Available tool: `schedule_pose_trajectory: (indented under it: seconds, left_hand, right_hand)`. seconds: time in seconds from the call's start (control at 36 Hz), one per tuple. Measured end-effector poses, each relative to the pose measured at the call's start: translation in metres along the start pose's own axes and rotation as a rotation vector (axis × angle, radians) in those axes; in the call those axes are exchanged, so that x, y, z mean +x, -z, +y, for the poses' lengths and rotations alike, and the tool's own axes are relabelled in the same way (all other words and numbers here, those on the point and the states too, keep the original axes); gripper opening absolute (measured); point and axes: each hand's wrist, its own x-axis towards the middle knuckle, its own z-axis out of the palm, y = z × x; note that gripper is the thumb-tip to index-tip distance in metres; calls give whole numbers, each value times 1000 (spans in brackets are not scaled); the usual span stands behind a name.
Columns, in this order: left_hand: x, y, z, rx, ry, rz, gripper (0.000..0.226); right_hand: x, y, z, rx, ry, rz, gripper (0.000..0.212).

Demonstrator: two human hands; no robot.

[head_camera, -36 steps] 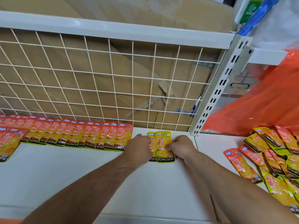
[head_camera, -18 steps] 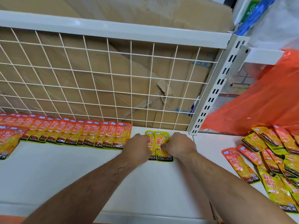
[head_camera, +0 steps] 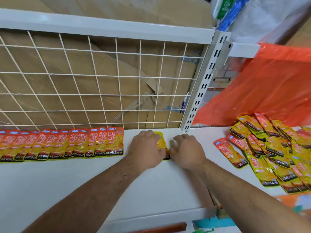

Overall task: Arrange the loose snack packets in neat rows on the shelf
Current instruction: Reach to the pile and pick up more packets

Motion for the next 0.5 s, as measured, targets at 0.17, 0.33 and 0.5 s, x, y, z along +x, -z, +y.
schedule_pose_trajectory:
  seconds: [0.17, 0.33, 0.5]
  left_hand:
    - [4, -15, 38, 35, -183, -130, 61]
    - [-4, -17, 96, 24, -302, -156, 61]
    - [-12, -26, 150, 25, -321, -197, 64]
  right_hand:
    - [-43, 11, 40, -105, -46, 6, 61]
    - [-71, 10, 97, -178, -114, 1, 74]
    - [-110, 41, 137, -112, -161, 51, 66]
